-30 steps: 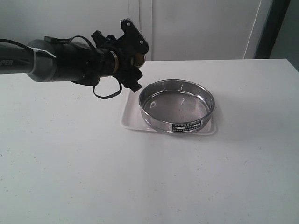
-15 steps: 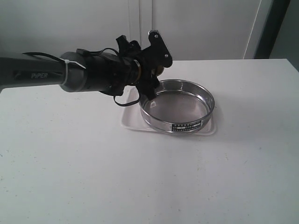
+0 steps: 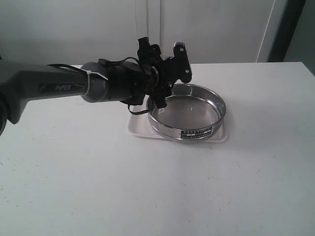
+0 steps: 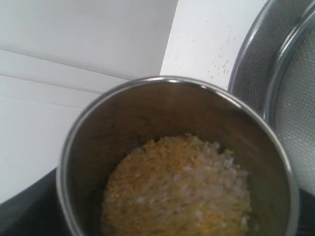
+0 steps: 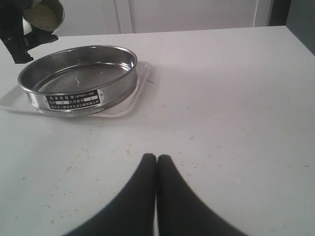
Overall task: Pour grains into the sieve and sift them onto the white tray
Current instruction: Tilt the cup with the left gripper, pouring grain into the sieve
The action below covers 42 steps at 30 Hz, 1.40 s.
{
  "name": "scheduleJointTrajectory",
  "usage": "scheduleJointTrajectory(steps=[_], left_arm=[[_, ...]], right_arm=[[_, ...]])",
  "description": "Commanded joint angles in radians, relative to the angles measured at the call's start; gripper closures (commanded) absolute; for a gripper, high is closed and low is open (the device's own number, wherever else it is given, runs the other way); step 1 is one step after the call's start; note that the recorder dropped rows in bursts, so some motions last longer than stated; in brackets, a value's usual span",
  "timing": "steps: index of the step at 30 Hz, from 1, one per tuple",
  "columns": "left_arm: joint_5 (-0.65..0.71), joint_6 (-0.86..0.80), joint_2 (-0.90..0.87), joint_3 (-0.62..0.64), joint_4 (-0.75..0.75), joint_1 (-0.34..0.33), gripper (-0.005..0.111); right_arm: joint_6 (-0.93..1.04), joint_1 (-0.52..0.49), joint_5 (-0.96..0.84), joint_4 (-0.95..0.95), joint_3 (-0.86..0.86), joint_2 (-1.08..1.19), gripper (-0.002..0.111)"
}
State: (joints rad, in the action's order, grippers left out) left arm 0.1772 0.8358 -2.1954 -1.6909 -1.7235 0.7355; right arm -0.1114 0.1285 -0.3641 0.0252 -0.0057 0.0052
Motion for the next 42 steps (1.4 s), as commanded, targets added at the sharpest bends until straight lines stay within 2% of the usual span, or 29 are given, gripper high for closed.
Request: scheduleJointTrajectory(steps=[1,11,19,33,42], left_arm=[[0.016,-0.027,-0.010,-0.019,-0.021,0.004,0.107],[0.000,-0.335,-0.028,-0.026,-0.021,0.004,0.107],[-0.025,-0.500,-0.028,-0.026,-0.021,0.004,0.107],[-0.053,-0.600,-0.028,-0.034,-0.021,0.008,0.107],[-0.053,-0.633,-0.028,-0.095,-0.021,0.014,0.107]], right_arm=[[0.002,0.003,0.014,0.003,0.006,-0.005,0.108],[0.002,0.003,0.014,0.003,0.006,-0.005,0.108],[0.002,0.003,0.014,0.003,0.006,-0.005,0.108],[0.002,0.003,0.014,0.003,0.006,-0.005,0.108],[0.002,0.003,0.014,0.003,0.006,-0.005,0.108]])
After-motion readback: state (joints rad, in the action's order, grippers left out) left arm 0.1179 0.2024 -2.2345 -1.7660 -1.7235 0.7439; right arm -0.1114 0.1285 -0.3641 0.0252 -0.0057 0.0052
